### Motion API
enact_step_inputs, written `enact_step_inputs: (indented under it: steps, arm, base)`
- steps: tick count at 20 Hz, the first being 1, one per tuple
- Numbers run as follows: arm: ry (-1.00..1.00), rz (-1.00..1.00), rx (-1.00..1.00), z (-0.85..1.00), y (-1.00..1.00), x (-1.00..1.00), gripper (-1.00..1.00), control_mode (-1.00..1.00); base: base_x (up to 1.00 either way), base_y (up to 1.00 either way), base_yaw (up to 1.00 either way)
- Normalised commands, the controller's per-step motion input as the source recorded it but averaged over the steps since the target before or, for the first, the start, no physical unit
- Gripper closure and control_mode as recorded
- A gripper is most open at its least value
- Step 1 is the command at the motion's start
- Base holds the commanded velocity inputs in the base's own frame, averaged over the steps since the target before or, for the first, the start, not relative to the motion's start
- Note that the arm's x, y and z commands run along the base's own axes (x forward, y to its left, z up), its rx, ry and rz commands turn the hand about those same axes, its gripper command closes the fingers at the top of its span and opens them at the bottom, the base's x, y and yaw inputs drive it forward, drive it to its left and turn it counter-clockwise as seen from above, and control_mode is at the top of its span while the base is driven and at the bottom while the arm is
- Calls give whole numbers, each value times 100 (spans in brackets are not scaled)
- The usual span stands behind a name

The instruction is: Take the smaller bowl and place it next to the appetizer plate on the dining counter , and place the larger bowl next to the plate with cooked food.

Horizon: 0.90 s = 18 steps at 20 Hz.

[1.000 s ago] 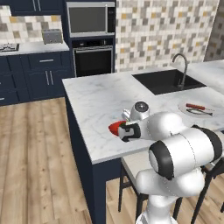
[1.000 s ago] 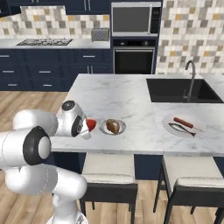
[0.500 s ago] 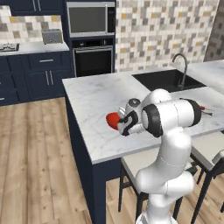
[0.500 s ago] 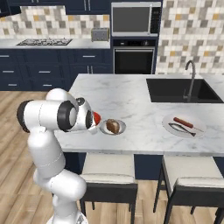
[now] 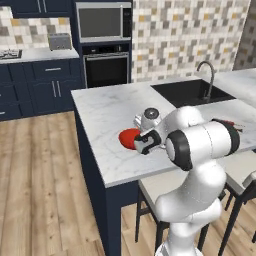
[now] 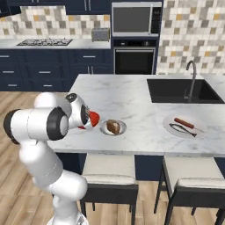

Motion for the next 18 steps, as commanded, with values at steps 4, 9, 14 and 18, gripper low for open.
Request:
enact_step_inputs:
  steps: [4, 9, 14, 18]
  arm:
    - [-8, -14, 2, 100, 0, -44, -100, -100]
    - [-21, -13, 6, 97, 0, -99, -100, -100]
    - [-25, -12, 4, 16, 3, -100, -100, -100]
    - [-19, -3, 0, 0, 23, -75, -100, 100]
  base:
    - [0, 0, 0]
    - [0, 0, 0]
    - [0, 0, 0]
    - [-25, 25, 0]
